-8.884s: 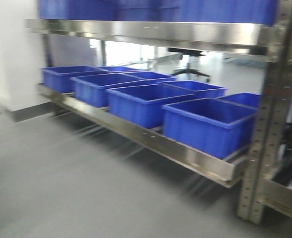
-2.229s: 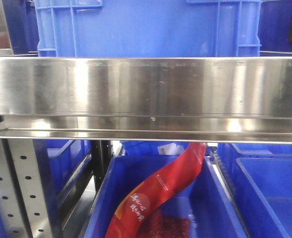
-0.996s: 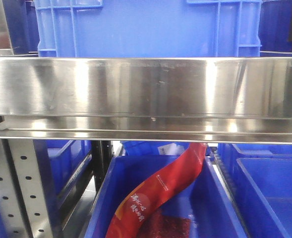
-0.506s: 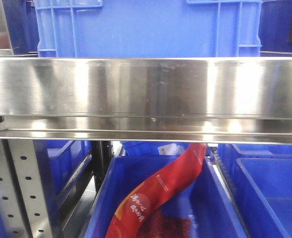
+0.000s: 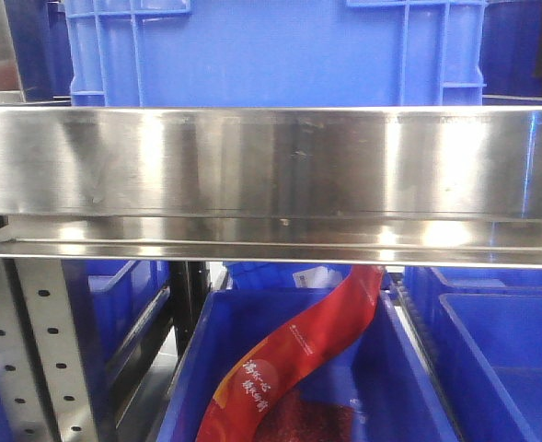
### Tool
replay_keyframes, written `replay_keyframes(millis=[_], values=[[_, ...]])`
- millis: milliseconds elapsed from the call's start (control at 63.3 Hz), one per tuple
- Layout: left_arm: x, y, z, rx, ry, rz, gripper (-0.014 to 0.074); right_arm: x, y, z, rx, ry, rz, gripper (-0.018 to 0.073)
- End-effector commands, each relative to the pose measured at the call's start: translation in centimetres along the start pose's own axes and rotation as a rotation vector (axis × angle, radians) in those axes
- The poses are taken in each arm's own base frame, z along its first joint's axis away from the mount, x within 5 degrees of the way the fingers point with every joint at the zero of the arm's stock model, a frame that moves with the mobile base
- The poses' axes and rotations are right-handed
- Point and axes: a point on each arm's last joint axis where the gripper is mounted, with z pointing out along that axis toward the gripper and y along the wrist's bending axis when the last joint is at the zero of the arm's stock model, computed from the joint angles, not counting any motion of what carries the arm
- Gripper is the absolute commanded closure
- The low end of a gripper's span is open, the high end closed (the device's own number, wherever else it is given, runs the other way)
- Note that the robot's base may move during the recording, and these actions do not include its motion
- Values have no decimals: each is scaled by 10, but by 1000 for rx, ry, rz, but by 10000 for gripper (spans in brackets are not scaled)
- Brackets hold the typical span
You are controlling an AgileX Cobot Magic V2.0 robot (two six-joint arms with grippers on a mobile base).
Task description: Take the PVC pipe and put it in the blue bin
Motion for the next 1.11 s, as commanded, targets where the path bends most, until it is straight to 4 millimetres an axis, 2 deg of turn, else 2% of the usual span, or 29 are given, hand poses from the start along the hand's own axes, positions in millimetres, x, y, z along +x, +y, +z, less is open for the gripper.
replay_keyframes(millis=[0,1091], values=[[-1,-1,-1,4,-20,-12,708,-2,0,-1,4,-32,-59,728],[-1,-1,-1,4,-20,-12,708,0,-3,-1,52,-9,-42,728]])
